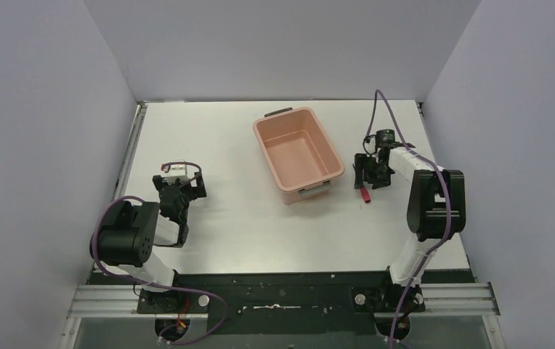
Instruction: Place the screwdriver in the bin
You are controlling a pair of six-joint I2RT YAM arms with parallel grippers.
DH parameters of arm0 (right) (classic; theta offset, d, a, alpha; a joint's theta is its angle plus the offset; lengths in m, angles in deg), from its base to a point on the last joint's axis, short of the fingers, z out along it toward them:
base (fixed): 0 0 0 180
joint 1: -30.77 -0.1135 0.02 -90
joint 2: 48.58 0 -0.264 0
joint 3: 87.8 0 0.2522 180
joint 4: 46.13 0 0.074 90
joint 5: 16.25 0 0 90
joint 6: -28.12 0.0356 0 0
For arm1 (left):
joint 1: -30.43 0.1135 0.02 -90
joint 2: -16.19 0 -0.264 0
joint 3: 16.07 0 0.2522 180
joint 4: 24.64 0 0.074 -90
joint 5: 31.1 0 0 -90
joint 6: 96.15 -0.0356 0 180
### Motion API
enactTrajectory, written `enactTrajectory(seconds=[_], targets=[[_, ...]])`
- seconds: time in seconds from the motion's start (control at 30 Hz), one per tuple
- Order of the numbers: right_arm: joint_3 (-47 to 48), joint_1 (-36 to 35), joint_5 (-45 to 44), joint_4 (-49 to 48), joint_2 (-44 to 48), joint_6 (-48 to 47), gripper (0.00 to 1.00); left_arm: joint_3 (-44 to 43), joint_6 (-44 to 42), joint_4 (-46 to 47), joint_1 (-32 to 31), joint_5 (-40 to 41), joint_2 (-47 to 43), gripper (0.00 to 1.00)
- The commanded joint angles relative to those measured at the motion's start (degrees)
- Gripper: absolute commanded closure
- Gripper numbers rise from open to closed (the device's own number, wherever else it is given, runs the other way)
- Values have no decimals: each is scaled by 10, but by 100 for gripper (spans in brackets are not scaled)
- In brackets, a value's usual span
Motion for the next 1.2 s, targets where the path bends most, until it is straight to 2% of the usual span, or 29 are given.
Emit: enactTrajectory(seconds=[0.0, 0.07, 0.1, 0.2, 0.33, 0.57, 0.63, 0.73, 0.87, 1.0, 1.07, 1.17], targets=[[-11, -30, -41, -9, -27, -3, 45, -5, -4, 18, 3, -5, -3, 3], [-10, -37, -58, -8, -40, -1, 59, -5, -4, 19, 3, -5, -4, 3], [-6, -37, -65, -6, -44, 0, 72, -5, -4, 19, 3, -5, -3, 3], [23, -39, -80, 16, -48, -3, 100, -5, -4, 18, 3, -5, -2, 3], [133, -47, -107, 111, -40, -22, 100, -5, -4, 18, 3, -4, -3, 3], [428, -51, -119, 317, -56, -45, 100, -5, -5, 18, 3, -5, -3, 3], [520, -51, -119, 353, -64, -38, 100, -5, -4, 19, 3, -5, -3, 3], [596, -55, -102, 371, -66, 2, 100, -5, -4, 18, 3, -5, -3, 3], [588, -78, -56, 310, -32, 68, 100, -5, -5, 18, 3, -5, -3, 3], [507, -151, 3, 154, 25, 114, 100, -5, -4, 18, 3, -5, -3, 3], [454, -206, 4, 79, 45, 116, 100, -5, -4, 18, 3, -5, -3, 3], [409, -264, -40, 8, 50, 115, 100, -5, -4, 18, 3, -5, -3, 3]])
